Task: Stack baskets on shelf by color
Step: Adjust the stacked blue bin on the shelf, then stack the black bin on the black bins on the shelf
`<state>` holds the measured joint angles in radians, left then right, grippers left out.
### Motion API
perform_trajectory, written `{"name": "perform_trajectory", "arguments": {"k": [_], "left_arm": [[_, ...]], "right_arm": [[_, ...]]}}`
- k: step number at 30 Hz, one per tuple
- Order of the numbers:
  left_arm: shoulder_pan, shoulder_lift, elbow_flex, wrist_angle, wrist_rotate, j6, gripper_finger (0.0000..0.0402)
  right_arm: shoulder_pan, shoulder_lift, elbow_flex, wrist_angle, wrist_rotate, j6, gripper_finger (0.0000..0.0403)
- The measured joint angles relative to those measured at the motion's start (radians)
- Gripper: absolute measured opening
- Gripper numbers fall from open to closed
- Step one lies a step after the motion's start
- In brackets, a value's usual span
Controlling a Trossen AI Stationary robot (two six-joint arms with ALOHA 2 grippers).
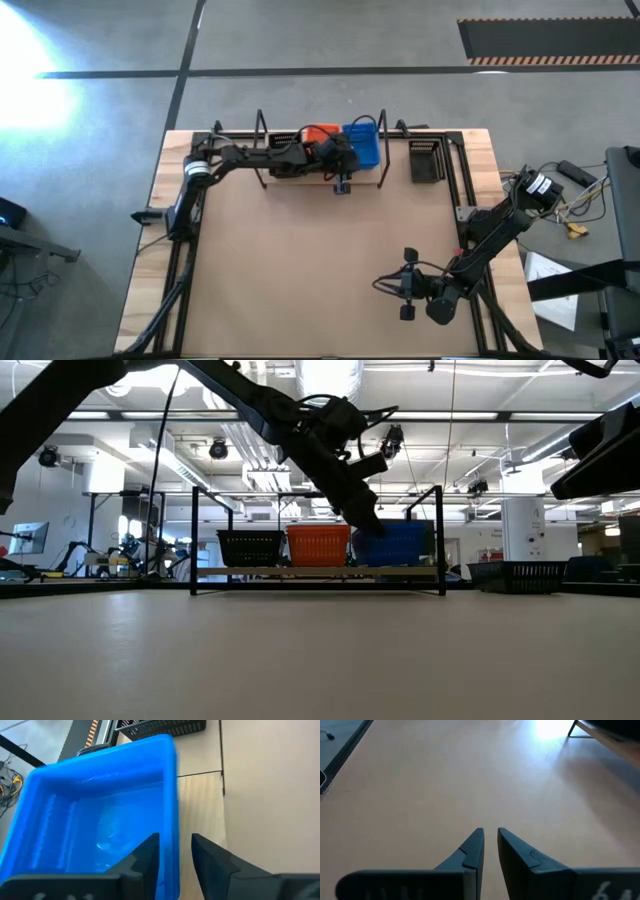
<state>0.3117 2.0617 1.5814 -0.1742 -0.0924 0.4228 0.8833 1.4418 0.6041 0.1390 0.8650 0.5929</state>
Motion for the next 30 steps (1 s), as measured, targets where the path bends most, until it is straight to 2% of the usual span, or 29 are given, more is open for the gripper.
{"name": "perform_trajectory", "arguments": {"k": [6,14,19,25,28,30], "left_arm": [[-0.009,0.000,-0.001,0.000,0.004,-0.001,0.0062],[-0.011,-0.001,0.004,0.000,0.005,0.010,0.0060],[-0.011,-0.008,0.004,-0.002,0.005,0.010,0.0080],[-0.011,-0.063,0.002,-0.008,0.005,0.007,0.0123],[-0.016,-0.113,0.005,-0.074,0.004,0.002,0.0142],[-0.026,-0.161,0.004,-0.138,0.003,-0.003,0.0151]], "right_arm": [[0.000,0.000,0.000,0.000,0.000,0.002,0.0047],[0.000,0.000,0.000,0.000,0.000,0.002,0.0047],[0.000,0.000,0.000,0.000,0.000,0.002,0.0047],[0.000,0.000,0.000,0.000,0.001,0.015,0.0047],[0.000,-0.013,0.002,-0.037,0.040,0.063,0.0047],[0.000,-0.043,0.015,-0.121,0.055,0.119,0.0043]]}}
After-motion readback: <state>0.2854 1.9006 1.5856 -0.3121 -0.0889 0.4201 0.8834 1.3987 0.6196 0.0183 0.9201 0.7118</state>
